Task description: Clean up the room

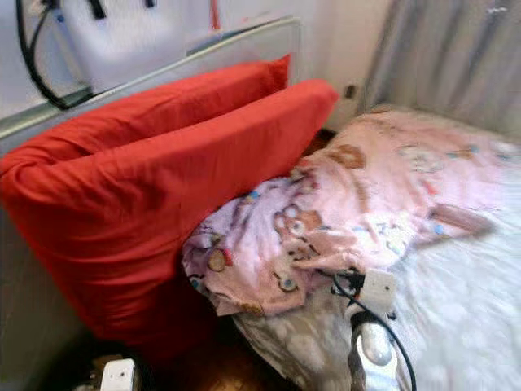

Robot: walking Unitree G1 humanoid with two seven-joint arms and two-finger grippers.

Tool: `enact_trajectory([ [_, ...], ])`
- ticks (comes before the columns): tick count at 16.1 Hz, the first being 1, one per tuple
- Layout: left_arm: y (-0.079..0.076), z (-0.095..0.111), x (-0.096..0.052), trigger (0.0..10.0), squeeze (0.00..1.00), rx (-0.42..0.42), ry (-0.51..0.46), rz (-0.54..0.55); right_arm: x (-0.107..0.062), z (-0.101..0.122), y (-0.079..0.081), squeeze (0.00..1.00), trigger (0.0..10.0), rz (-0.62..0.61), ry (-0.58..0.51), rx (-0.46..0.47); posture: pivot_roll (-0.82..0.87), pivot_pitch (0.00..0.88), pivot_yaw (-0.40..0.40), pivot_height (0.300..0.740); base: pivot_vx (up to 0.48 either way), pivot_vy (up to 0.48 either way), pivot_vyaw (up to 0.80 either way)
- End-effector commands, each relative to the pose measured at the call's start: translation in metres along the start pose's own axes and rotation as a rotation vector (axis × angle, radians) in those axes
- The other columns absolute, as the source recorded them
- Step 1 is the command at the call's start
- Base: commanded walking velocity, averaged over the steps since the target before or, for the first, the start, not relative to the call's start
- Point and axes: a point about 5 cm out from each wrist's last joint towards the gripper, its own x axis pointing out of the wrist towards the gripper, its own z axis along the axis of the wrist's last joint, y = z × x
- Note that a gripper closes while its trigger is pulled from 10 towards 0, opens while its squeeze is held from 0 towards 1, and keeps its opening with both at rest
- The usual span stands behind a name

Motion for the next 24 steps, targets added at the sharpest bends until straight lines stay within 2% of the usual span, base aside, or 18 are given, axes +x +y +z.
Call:
enact_trajectory([
  [1,0.001,-0.01,-0.003,10.0,0.0,-0.003,0.035,0.001,0.006,0.012,-0.004,0.0,10.0,-0.041,-0.046,-0.023,0.0,0.013,0.003,0.74,-0.274,0.0,0.0],
  [5,0.006,-0.012,-0.004,10.0,0.0,-0.003,0.045,0.007,0.011,0.027,-0.018,0.0,10.0,-0.109,-0.1,-0.032,0.0,0.015,0.008,0.74,-0.275,0.0,0.0],
  [14,0.004,-0.012,-0.003,10.0,0.0,0.01,0.052,0.004,0.011,0.037,-0.027,0.0,10.0,-0.2,-0.153,-0.032,0.0,0.013,0.018,0.74,-0.272,0.0,0.0],
  [20,0.002,-0.011,-0.003,10.0,0.0,0.009,0.047,-0.003,0.011,0.039,-0.031,0.0,10.0,-0.227,-0.157,-0.04,0.0,0.015,0.014,0.74,-0.044,0.0,0.0],
  [24,0.0,-0.012,-0.003,10.0,0.0,0.017,0.048,-0.011,0.01,0.032,-0.038,0.0,10.0,-0.275,-0.099,-0.036,0.0,0.013,0.013,0.74,0.0,0.0,0.0],
])
